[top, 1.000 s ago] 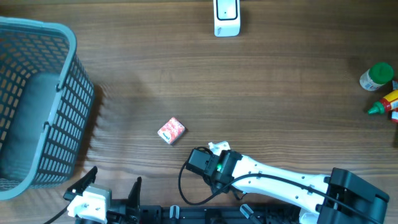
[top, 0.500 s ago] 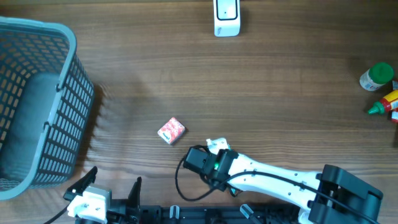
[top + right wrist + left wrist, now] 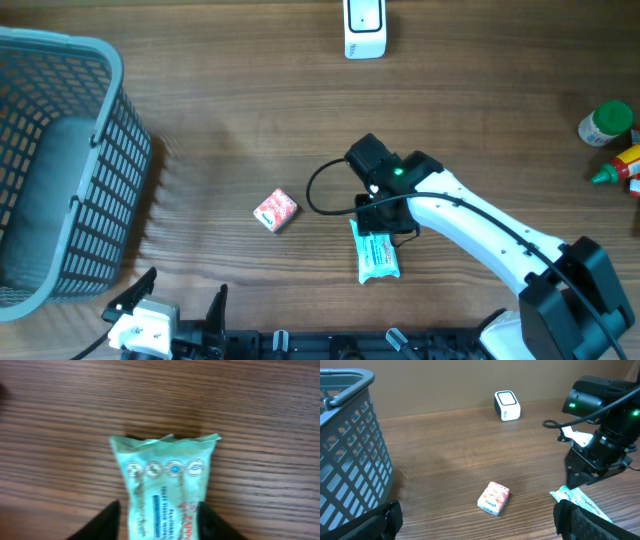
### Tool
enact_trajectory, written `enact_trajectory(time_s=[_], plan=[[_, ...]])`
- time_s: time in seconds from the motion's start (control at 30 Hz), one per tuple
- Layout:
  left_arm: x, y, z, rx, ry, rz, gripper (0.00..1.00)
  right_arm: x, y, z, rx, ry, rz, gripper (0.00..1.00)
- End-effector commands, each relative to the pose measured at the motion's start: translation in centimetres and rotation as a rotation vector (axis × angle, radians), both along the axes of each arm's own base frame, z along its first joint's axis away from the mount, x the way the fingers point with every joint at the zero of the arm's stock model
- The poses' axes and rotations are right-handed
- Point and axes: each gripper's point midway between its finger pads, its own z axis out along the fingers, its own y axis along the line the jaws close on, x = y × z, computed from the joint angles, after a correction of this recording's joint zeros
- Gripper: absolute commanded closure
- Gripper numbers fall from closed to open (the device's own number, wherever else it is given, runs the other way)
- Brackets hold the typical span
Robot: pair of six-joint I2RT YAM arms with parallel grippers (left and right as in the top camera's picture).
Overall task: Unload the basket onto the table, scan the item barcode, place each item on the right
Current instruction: 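Grasp the wipes pack corner with the right gripper, then lift the wipes pack and turn it over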
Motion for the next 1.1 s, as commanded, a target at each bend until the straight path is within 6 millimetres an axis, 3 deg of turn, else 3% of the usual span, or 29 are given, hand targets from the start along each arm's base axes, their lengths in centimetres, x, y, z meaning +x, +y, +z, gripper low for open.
enact_trajectory(time_s=[0.0,0.03,0.07,0.17,0.23,0.27,0.3,0.53,0.63,0.7,0.77,0.83,0.93,1.07], plan=[[-0.1,0.0,0.1,-0.005,-0.008,-0.002,0.00,-1.1,1.0,0.1,-0.037,-0.002,0.038,0.18],[-0.1,0.0,0.1,-0.005,-0.008,-0.002,0.00,-1.3,0.8,0.0,-0.078,-0.025,0.053,0.13],[-0.1,0.0,0.1,-0.005,-0.008,-0.002,0.00,-1.4,1.0,0.0,-0.103,-0.056,0.082,0.00],[-0.1,0.0,0.1,-0.005,-0.008,-0.002,0.00,-1.6,3.0,-0.4,-0.081,-0.115,0.144,0.00],[-0.1,0.0,0.1,-0.005,-0.008,-0.002,0.00,-2.3,2.9,-1.2,-0.103,-0.098,0.114,0.04],[-0.1,0.0,0.1,-0.005,-0.008,-0.002,0.00,-2.7,2.4,-2.1,-0.133,-0.081,0.081,0.28],[-0.1,0.0,0.1,-0.005,-0.008,-0.002,0.00,-3.0,2.1,-2.8,-0.154,-0.060,0.055,0.41],[-0.1,0.0,0.1,-0.005,-0.008,-0.002,0.00,-4.9,-0.2,-8.8,-0.341,0.101,0.064,0.45],[-0.1,0.0,0.1,-0.005,-0.008,-0.002,0.00,-6.0,-0.5,-10.0,-0.360,0.167,0.064,0.95],[-0.1,0.0,0.1,-0.005,-0.008,-0.002,0.00,-6.0,0.0,-9.5,-0.342,0.178,0.062,0.96],[-0.1,0.0,0.1,-0.005,-0.008,-0.002,0.00,-4.8,1.5,-7.2,-0.308,0.154,0.083,0.96],[-0.1,0.0,0.1,-0.005,-0.008,-0.002,0.00,-3.7,4.4,-3.9,-0.170,0.152,0.164,0.96],[-0.1,0.0,0.1,-0.005,-0.008,-0.002,0.00,-3.7,9.1,2.6,0.255,0.168,0.367,0.95],[-0.1,0.0,0.1,-0.005,-0.008,-0.002,0.00,-5.8,12.1,10.3,0.864,0.211,0.668,0.95]])
